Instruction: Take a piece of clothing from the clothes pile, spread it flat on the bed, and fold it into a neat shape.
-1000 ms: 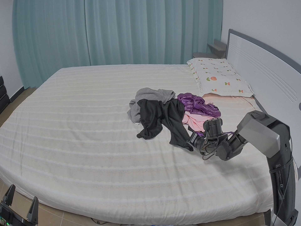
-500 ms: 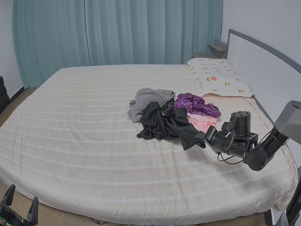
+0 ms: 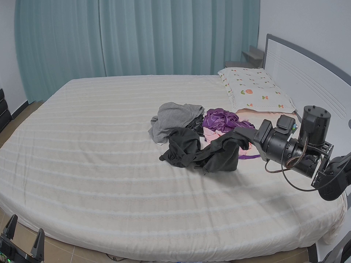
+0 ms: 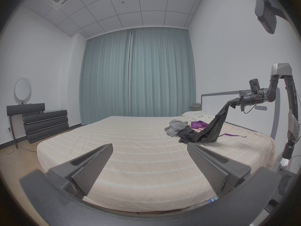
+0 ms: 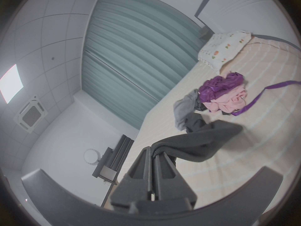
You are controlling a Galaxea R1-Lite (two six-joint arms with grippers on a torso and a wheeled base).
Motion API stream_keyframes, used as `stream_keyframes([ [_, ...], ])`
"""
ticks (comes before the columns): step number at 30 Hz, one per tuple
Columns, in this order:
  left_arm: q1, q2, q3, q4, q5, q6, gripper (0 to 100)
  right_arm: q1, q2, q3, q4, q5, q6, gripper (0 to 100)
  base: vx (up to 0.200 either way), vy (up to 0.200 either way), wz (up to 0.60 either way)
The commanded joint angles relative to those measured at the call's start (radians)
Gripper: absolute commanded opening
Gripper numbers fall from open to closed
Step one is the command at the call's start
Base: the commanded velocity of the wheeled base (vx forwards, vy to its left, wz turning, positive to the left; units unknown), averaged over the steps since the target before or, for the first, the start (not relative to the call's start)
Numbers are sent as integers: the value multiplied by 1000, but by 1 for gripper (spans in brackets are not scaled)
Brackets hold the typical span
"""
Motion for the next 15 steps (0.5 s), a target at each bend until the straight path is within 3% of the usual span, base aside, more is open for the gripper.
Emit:
stream_keyframes([
  [1, 1, -16, 18, -1, 2, -2, 100, 25, -78, -18, -2, 3, -3, 0, 0, 0, 0],
  [3, 2, 2, -30, -25, 8, -18, 100, 28, -84, -34, -2, 1, -3, 0, 0, 0, 0],
  [4, 4, 79, -182, -68, 13, -90, 100, 28, -88, -42, 0, 3, -3, 0, 0, 0, 0],
  [6, -5, 249, -329, -93, 2, -214, 100, 28, -84, -50, 0, 4, -4, 0, 0, 0, 0],
  [11, -24, 438, -304, -70, -90, -87, 100, 22, -100, -73, -5, 0, -6, 0, 0, 0, 0],
  [15, -42, 591, -274, -93, -156, -88, 100, 4, -153, -96, -5, 1, -12, 0, 0, 0, 0],
])
